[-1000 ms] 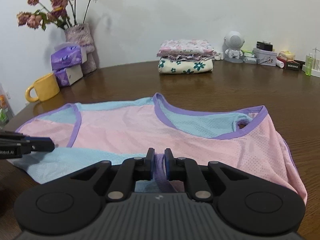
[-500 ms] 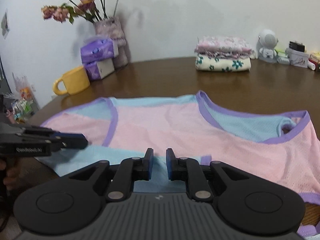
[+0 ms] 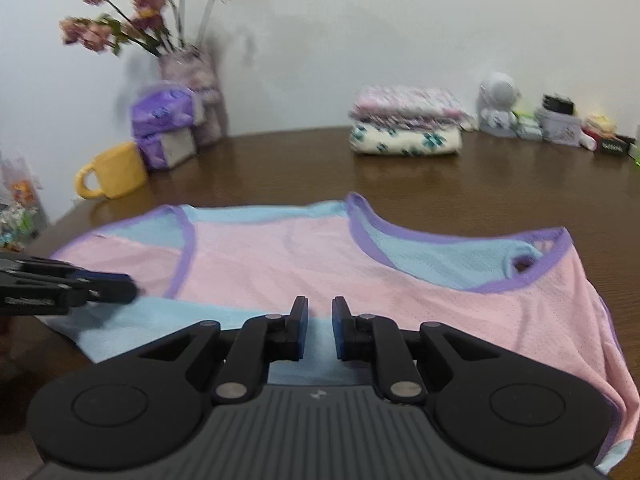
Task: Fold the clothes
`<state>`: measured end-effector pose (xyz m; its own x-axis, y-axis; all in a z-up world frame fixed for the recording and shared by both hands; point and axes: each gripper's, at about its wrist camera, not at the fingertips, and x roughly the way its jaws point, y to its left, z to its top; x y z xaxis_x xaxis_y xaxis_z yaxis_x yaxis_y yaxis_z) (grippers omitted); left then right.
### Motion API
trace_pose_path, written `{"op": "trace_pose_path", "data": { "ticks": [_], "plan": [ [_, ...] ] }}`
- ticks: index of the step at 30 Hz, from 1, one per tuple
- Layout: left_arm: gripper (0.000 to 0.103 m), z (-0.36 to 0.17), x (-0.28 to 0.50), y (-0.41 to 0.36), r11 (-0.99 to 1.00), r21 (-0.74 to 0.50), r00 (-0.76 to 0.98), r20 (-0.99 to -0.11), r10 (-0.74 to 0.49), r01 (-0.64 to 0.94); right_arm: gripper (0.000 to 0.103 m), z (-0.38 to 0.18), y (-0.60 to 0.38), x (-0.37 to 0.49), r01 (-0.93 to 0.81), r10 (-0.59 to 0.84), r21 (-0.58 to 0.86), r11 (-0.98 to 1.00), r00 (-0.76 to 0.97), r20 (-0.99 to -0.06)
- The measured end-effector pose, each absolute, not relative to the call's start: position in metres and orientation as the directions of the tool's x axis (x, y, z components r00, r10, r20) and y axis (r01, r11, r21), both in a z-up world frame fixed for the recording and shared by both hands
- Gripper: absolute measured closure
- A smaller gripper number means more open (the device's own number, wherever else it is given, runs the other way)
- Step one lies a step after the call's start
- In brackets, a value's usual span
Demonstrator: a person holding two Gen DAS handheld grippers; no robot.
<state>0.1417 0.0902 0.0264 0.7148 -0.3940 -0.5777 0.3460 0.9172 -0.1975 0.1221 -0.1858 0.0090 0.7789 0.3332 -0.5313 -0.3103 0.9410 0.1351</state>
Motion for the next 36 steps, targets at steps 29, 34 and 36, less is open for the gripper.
{"op": "trace_pose_path", "data": {
  "ticks": [29,34,36],
  "plan": [
    [0.092,0.027,0.142,0.091,0.919,-0.204,0.717,-0.577,-0.391,0.337,0.083,0.006,-0.188,0.117,-0.277,0.263,0.062,0.959,0.782,-0.565],
    [0.092,0.027,0.141,0.091,0.920,-0.201,0.717,-0.578,-0.389,0.337,0.076,0.011,-0.178,0.104,-0.327,0.307,0.058,0.943,0.792,-0.528],
    [0.092,0.027,0.141,0.090,0.920,-0.201,0.717,-0.578,-0.389,0.337,0.072,0.011,-0.171,0.102,-0.356,0.331,0.058,0.933,0.779,-0.533]
  ]
}}
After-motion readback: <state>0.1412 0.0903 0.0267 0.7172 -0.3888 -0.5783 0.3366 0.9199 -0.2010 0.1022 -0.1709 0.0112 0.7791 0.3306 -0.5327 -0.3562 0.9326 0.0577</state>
